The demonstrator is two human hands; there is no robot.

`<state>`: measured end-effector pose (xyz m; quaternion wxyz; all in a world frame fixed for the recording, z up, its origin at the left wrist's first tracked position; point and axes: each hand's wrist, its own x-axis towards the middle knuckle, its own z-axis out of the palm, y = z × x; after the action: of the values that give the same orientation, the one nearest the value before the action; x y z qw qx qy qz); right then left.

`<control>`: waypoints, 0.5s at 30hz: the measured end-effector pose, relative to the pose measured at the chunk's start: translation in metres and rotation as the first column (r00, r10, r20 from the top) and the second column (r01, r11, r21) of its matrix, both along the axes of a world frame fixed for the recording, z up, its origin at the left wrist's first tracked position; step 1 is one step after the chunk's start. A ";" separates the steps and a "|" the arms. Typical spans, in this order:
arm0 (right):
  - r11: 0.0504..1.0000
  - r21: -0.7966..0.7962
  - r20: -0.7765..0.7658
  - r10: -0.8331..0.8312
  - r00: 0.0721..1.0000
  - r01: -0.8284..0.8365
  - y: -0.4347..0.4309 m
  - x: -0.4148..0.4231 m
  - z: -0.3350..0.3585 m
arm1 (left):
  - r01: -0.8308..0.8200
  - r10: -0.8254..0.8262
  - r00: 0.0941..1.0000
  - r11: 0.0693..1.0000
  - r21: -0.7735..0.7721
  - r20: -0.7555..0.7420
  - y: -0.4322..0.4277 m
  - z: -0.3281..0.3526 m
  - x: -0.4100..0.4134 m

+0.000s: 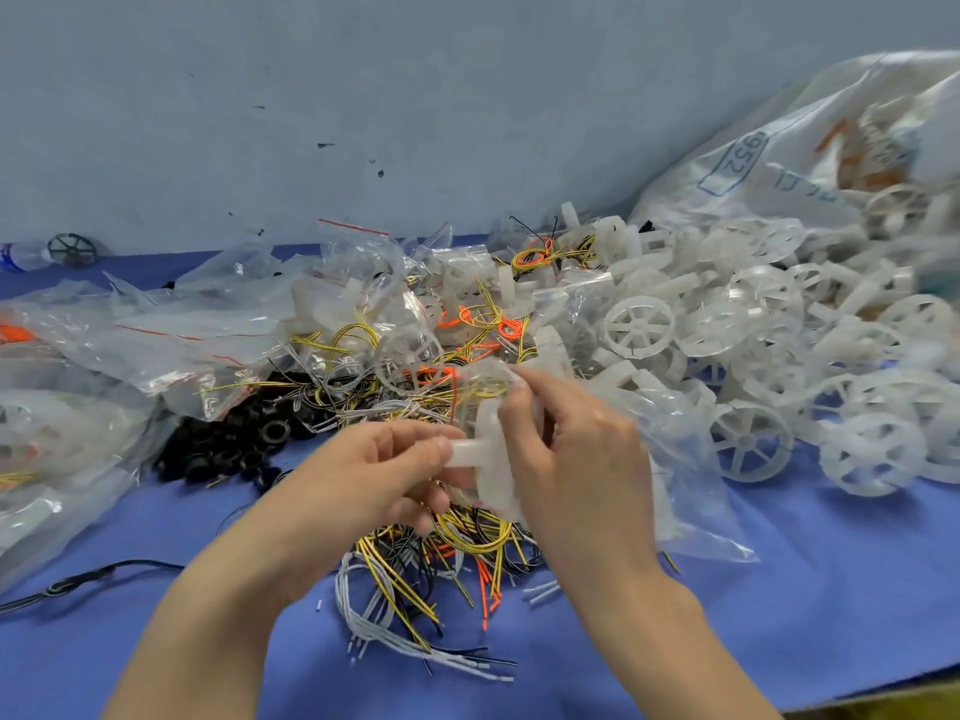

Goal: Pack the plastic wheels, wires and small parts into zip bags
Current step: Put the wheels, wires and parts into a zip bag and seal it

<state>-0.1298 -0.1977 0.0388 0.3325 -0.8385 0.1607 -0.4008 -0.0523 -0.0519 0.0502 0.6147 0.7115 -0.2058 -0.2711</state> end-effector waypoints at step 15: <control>0.990 -0.143 0.017 -0.003 1.000 0.005 0.015 0.000 -0.001 | 0.253 -0.254 0.967 0.967 -0.028 -0.020 -0.063 -0.010 0.005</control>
<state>-0.1303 -0.1832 0.0383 0.2721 -0.8564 0.1304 -0.4190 -0.0470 -0.1150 0.0400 0.5862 0.6685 -0.2914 -0.3531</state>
